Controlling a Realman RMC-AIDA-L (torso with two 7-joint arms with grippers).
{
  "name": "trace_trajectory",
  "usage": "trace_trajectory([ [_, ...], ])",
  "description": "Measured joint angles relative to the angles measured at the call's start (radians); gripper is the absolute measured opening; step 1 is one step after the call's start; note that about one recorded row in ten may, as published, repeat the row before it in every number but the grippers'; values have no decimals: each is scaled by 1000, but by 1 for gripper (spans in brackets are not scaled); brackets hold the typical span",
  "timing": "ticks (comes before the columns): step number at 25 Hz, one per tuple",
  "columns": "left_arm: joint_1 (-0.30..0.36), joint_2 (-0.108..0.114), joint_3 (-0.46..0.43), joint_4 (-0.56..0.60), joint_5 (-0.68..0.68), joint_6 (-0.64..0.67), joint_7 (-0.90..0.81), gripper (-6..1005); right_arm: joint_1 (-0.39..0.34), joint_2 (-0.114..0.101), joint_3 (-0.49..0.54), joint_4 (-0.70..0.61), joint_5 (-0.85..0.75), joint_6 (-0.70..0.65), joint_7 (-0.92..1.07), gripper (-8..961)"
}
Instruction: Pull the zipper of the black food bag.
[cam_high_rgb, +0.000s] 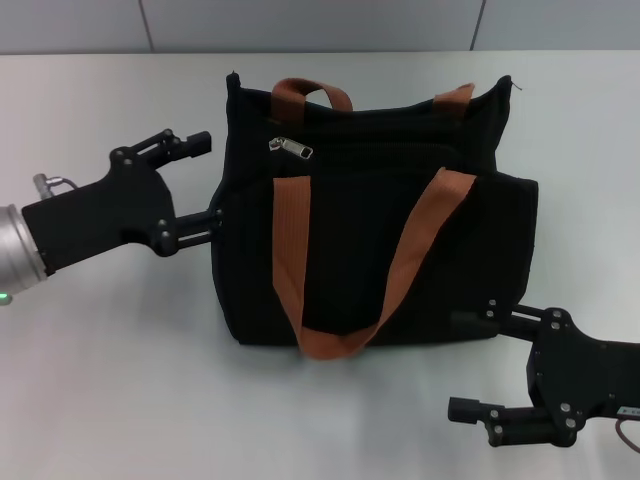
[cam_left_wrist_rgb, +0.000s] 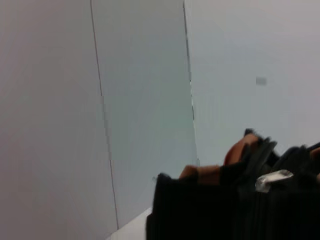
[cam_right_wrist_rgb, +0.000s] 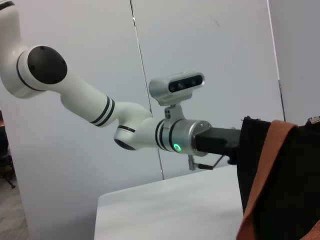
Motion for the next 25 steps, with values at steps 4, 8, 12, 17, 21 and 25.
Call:
trace_trajectory([
  [4,-19,-18,3,9,12,-83,3,810,1,0,0,0,0,2,0,834],
  [8,-24,-27,9,15,10,-94,41,808,2,1,0,0,0,5,0,834],
  [12,-26,-30,9,15,10,-94,109,807,2,1,0,0,0,3,0,834],
  [17,-19,-38,1,15,3,-89,171,590,2,2,1,0,0,2,0,834],
  [21,-20,-38,0,11,-9,-88,173,515,9,2,2,0,0,2,8,834],
  [25,-21,-38,0,8,-31,-89,173,441,13,1,4,1,2,3,12,834],
])
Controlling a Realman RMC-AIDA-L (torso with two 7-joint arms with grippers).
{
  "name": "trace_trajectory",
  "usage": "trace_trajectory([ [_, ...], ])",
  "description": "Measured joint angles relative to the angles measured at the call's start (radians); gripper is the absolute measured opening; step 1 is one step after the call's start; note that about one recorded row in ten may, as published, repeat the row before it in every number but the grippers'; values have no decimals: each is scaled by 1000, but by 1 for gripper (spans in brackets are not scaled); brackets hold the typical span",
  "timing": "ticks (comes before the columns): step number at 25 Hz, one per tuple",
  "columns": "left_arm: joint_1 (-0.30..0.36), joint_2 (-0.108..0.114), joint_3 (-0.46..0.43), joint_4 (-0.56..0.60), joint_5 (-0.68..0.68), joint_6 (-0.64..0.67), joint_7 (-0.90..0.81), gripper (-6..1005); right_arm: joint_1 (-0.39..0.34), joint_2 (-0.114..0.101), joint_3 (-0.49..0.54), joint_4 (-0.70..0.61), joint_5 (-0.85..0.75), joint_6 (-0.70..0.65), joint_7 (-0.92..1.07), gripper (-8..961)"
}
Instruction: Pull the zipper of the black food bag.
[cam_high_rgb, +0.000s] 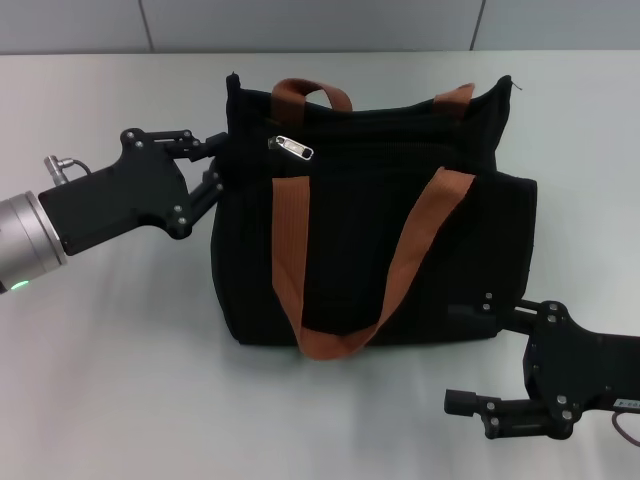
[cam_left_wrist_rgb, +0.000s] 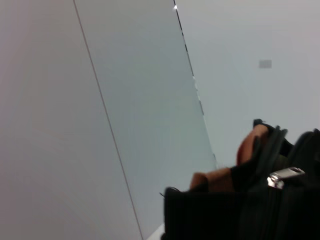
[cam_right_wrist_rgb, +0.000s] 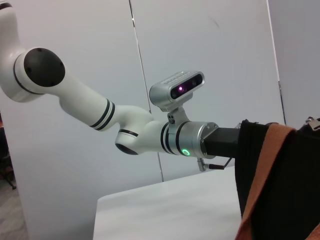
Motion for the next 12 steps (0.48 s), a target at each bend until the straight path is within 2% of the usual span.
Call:
trace_trajectory([
  [3,4,0,0,-1,-25,11,0,385,6,-1,10,4,2,-9,7,834],
  [8,8,0,-2,-1,-48,44,0,122,27,-4,29,1,51,-71,72,834],
  [12,9,-1,-1,-2,-68,56,0,58,58,-11,30,-4,154,-120,205,834],
])
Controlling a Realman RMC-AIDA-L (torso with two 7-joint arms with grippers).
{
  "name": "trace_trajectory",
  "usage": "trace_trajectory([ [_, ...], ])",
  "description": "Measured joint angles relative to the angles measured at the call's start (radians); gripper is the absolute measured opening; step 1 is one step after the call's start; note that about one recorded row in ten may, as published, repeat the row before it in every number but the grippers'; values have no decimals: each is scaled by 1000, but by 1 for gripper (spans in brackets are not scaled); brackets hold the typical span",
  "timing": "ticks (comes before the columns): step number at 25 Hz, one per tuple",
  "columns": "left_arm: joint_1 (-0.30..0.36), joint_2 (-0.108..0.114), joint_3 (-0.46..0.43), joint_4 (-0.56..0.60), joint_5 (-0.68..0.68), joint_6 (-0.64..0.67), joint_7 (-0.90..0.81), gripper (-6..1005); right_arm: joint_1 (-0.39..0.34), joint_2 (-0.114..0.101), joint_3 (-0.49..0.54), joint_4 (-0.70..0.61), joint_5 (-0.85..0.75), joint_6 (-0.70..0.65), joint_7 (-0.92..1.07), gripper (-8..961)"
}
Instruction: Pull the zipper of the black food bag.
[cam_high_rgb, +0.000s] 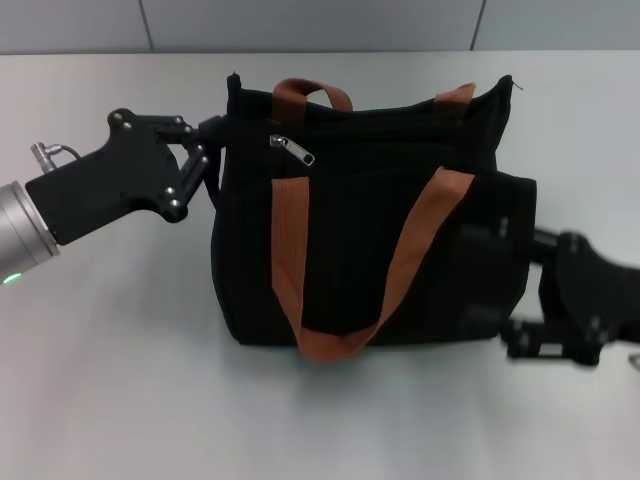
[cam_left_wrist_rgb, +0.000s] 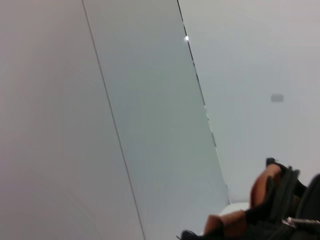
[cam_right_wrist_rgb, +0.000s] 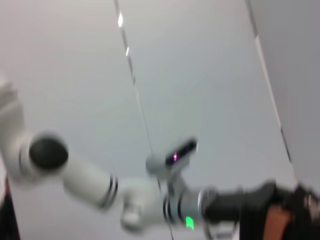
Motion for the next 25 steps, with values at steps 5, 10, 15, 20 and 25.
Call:
trace_trajectory([
  [5,2,0,3,-2,-27,3,0,26,66,-3,0,-60,101,-5,298,834],
  [10,-5,-1,8,-2,-28,-7,0,26,162,-11,-15,-140,106,63,596,834],
  [15,-8,0,9,4,-28,-9,3,26,256,-40,-96,-160,89,158,834,834],
  [20,-16,2,9,8,-28,-10,8,26,335,-55,-227,-184,87,239,1013,834],
  [25,-23,4,3,8,-28,-14,2,26,390,-60,-299,-205,70,287,1122,811],
])
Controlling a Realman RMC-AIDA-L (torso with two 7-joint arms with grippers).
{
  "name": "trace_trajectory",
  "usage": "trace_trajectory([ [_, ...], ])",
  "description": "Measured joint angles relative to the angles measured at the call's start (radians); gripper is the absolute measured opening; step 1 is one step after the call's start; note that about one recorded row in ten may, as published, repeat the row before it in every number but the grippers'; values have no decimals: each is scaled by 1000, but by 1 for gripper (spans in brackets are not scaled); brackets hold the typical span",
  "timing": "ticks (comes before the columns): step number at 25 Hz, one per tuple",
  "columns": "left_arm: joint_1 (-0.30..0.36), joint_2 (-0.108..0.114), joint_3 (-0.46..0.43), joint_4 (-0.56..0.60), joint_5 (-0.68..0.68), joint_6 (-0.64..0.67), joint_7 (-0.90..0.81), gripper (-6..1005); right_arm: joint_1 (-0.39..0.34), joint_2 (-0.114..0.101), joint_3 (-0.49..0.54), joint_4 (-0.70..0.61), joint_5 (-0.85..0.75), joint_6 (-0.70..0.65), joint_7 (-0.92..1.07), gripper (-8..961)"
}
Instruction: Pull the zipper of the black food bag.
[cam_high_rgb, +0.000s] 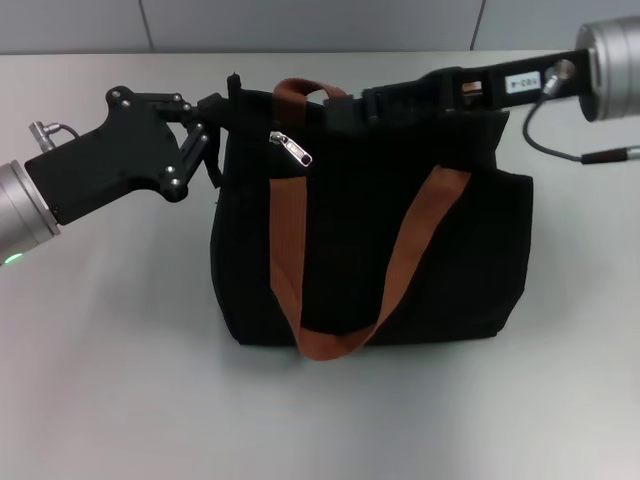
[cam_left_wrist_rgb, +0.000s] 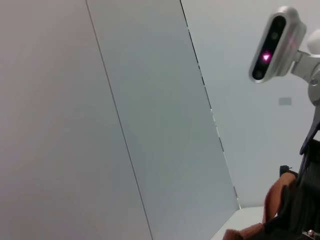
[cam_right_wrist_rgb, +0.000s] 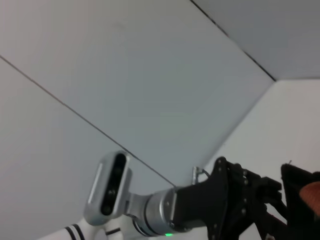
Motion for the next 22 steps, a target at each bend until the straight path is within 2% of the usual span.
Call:
trace_trajectory([
  [6,-2,-2,-1,-3,-1,0,-1,27,48,-1,-22,-2,-61,19,73,764],
  [13,1,-2,-2,-8,-1,3,-2,27,68,-1,-33,-9,-88,30,87,708],
  [22,0,-3,-2,-10,-1,8,-11,27,93,5,-83,-33,-138,93,90,518],
])
